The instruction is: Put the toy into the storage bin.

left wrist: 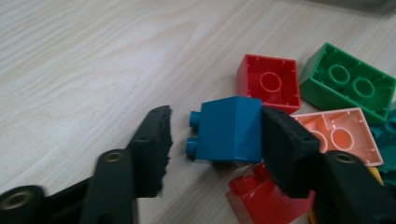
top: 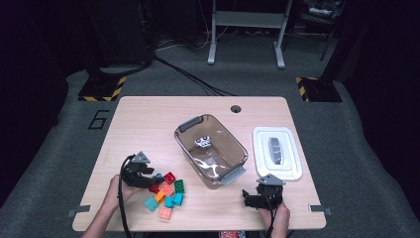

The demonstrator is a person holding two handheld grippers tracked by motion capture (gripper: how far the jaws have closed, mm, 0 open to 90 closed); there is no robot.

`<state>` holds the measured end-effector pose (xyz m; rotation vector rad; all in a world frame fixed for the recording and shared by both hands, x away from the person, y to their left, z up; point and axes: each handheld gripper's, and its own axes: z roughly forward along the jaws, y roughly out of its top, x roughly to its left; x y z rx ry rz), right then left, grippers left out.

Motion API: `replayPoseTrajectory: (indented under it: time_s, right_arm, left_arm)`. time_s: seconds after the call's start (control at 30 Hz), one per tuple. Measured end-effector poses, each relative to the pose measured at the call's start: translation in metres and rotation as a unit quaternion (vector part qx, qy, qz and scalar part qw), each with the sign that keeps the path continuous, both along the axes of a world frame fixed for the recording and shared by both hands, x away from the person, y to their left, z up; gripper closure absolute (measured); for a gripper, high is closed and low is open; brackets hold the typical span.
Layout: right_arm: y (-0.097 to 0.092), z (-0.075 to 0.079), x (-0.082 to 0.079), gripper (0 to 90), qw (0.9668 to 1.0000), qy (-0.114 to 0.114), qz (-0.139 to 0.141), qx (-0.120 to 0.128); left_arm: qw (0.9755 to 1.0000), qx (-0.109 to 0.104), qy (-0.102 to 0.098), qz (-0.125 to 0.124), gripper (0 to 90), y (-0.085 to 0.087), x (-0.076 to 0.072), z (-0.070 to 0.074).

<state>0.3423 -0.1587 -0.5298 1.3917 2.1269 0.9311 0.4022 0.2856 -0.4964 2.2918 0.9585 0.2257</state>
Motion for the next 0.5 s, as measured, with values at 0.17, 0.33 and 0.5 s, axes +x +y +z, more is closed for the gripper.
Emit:
replayPoseTrajectory:
  time_s: [0.17,0.33,0.5]
  right_arm:
    - [-0.0001,0.0001,-0.0001,6.8,1.0,0.0,0.0,0.0]
    - [-0.0001,0.0001,-0.0001,6.9,1.0,0.0,-0.001,0.0]
    - [-0.0001,0.0001,-0.0001,7.0,1.0,0.0,-0.001,0.0]
  left_arm:
    - [0.9998,0.016,-0.005,-0.013,55.3,-0.005,-0.0004,0.0004]
    - [0.9998,0.015,-0.011,-0.007,63.2,-0.0039,0.002,0.0035]
    - [0.9991,0.041,-0.006,-0.004,57.7,-0.0096,0.0033,0.0025]
